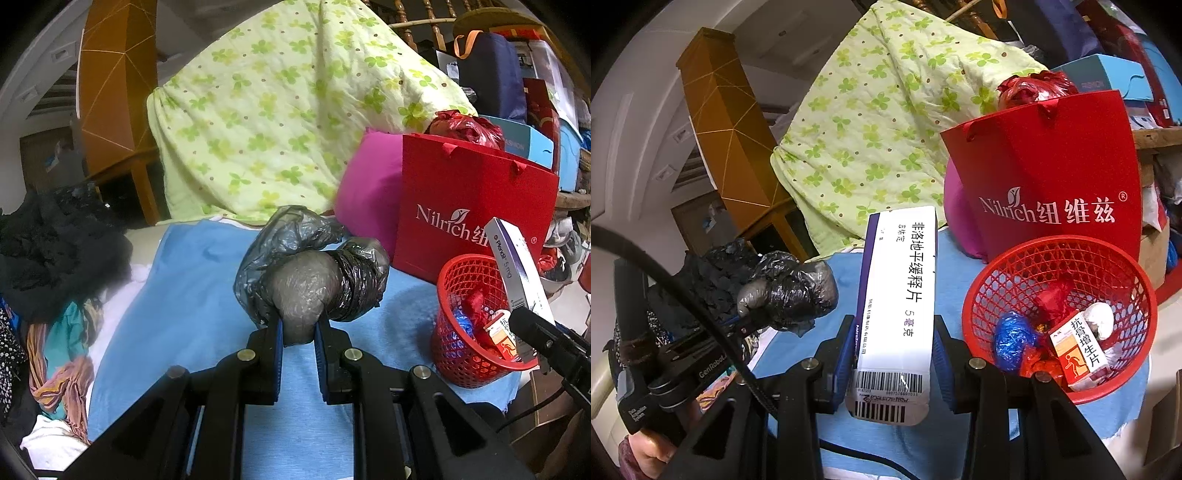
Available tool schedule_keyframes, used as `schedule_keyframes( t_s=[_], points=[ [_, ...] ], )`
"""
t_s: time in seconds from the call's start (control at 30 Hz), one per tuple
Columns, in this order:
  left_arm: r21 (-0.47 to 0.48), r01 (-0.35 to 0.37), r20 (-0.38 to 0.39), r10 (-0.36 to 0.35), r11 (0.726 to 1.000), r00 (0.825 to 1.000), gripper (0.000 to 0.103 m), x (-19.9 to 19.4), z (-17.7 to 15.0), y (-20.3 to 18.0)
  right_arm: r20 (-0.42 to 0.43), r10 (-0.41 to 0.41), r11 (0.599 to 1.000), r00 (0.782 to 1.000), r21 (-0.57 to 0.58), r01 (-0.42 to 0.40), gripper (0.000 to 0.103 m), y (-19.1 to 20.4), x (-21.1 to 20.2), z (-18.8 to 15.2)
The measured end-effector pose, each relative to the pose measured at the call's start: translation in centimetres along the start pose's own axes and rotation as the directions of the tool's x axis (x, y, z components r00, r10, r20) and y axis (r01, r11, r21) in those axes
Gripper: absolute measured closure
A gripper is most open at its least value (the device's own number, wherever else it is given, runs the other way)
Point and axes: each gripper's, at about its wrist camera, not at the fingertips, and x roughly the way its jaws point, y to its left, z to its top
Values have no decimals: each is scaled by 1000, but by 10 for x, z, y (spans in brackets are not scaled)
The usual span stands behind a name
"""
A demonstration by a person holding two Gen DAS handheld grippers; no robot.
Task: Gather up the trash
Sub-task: 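Move both tools with the bag and box closer to the red mesh basket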
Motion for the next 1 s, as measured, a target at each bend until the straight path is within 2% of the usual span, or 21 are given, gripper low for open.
schedule_keyframes(
  t_s=[1.0],
  points=[
    [54,33,13,-34,998,999,87,-5,3,-9,29,-37,999,999,34,36,61,5,-20,-10]
  ],
)
